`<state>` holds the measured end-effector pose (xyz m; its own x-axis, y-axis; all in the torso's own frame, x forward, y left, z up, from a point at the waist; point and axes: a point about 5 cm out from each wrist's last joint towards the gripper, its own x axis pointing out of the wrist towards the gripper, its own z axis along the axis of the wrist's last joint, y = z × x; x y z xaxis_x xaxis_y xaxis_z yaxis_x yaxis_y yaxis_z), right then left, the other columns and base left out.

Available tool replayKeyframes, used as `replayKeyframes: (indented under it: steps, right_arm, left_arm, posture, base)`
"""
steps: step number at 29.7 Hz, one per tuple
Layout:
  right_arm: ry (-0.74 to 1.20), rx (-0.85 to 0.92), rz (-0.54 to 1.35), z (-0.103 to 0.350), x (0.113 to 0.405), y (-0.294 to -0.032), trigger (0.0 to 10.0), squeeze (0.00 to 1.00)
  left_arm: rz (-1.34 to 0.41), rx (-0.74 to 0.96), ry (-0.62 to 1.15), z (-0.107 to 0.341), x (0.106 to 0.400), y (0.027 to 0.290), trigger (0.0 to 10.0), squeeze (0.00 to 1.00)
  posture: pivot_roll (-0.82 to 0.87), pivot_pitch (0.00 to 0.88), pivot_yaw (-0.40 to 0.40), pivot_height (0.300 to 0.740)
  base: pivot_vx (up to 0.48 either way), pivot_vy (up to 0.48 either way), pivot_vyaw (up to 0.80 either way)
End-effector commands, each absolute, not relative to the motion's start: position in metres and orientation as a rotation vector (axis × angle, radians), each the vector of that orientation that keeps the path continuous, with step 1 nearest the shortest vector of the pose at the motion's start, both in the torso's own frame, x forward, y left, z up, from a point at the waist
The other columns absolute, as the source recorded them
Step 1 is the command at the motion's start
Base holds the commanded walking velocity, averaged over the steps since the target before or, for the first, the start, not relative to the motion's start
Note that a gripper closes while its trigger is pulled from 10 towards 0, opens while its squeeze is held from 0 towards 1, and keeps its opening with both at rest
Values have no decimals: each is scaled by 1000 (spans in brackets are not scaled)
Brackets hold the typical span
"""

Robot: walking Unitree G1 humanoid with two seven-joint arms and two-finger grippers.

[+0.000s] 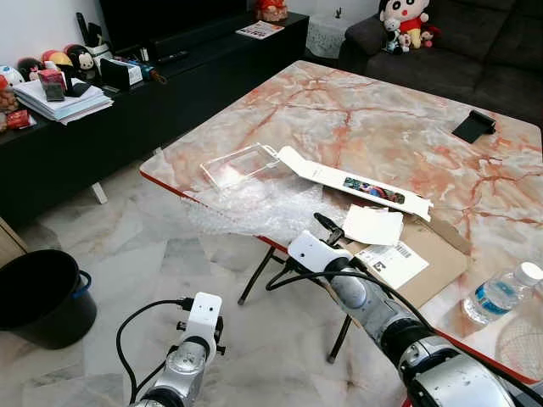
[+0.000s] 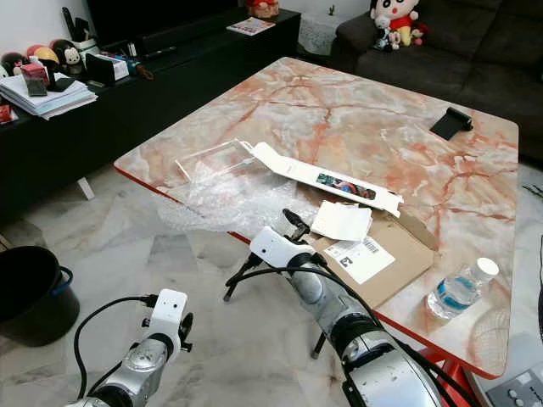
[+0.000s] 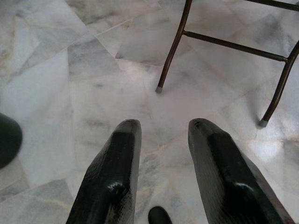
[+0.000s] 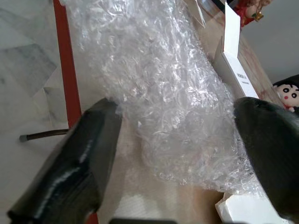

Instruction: Picking trash to rubbish bin

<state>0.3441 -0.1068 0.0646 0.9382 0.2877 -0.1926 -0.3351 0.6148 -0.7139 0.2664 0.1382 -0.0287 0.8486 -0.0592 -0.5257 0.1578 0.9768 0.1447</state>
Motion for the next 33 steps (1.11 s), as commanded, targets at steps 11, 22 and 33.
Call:
replayKeyframes:
  steps: [11, 22, 33]
  right_arm:
    - [57, -833, 335, 69, 348, -109, 0, 0]
    - [32, -820, 346, 71, 347, -107, 0, 0]
    - [-2, -782, 371, 74, 347, -101, 0, 0]
  left_arm:
    - [-121, 183, 558, -29, 267, 136, 10000, 0]
    - [-134, 187, 557, -28, 268, 133, 10000, 0]
    - [-139, 191, 561, -29, 267, 133, 10000, 0]
  posture:
    - [-65, 30, -73, 740]
    - [-77, 13, -66, 740]
    - [-74, 0, -61, 740]
  base:
    - [0, 0, 0]
    - [0, 0, 0]
    - [0, 0, 0]
